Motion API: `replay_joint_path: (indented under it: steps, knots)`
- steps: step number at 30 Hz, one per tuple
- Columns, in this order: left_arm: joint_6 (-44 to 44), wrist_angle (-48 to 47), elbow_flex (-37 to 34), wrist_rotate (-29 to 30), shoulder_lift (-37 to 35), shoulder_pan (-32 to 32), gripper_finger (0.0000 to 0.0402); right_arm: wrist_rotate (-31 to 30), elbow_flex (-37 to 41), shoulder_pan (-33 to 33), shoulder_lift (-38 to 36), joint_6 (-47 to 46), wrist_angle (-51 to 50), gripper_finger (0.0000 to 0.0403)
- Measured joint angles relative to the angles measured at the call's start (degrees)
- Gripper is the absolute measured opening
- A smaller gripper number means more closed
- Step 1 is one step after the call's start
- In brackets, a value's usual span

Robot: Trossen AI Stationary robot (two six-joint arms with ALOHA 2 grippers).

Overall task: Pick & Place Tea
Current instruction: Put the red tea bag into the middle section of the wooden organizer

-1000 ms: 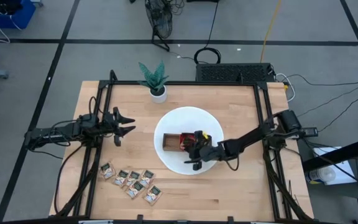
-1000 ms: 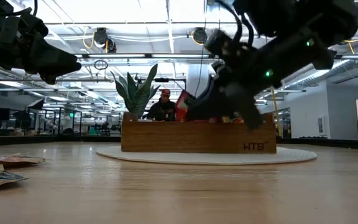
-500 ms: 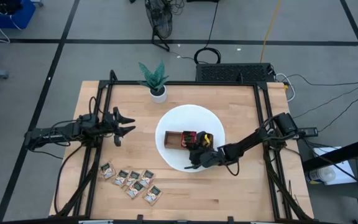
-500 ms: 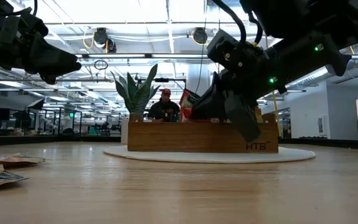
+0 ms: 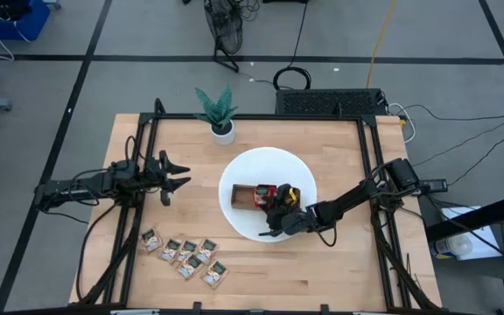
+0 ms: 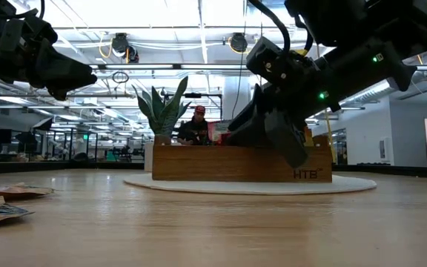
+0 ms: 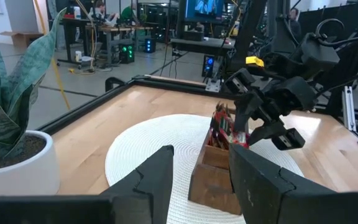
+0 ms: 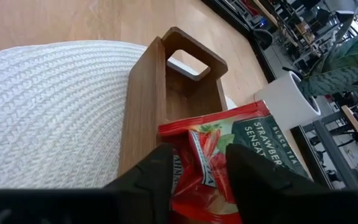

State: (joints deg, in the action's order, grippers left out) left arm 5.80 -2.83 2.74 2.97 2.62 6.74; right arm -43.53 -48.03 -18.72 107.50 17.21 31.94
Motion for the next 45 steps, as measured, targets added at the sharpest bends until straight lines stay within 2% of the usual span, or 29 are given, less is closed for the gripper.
replay_joint_path:
  steps: [18, 25, 27, 29, 32, 34, 38, 45]
  knots:
    - [0.0, 0.0, 0.0, 0.0, 0.0, 0.0, 0.0157, -1.5, 0.0, -1.8, -0.9, 0.0, 3.3, 0.015]
    - [0.0, 0.0, 0.0, 0.0, 0.0, 0.0, 0.0157, -1.2, -0.3, -2.8, -1.8, 4.7, 15.0, 0.0137]
    - [0.0, 0.0, 0.0, 0.0, 0.0, 0.0, 0.0157, 1.3, -2.4, -2.5, -4.5, 2.3, 9.0, 0.0123]
    - [0.0, 0.0, 0.0, 0.0, 0.0, 0.0, 0.0157, 5.8, -7.3, -1.2, -7.4, -3.3, -7.7, 0.0095]
    - [0.0, 0.0, 0.0, 0.0, 0.0, 0.0, 0.0157, 14.5, -17.5, 1.6, -7.9, -12.5, -37.0, 0.0025]
    - [0.0, 0.0, 0.0, 0.0, 0.0, 0.0, 0.0157, 18.4, -22.4, 3.3, -6.4, -16.6, -48.8, 0.001]
    - [0.0, -0.2, 0.0, 0.0, 0.0, 0.0, 0.0157, 19.8, -25.1, 5.2, -4.1, -17.9, -56.0, 0.0001]
    - [0.0, -0.1, 0.0, 0.0, 0.0, 0.0, 0.0157, 19.9, -25.1, 6.3, -3.5, -17.6, -55.8, 0.0]
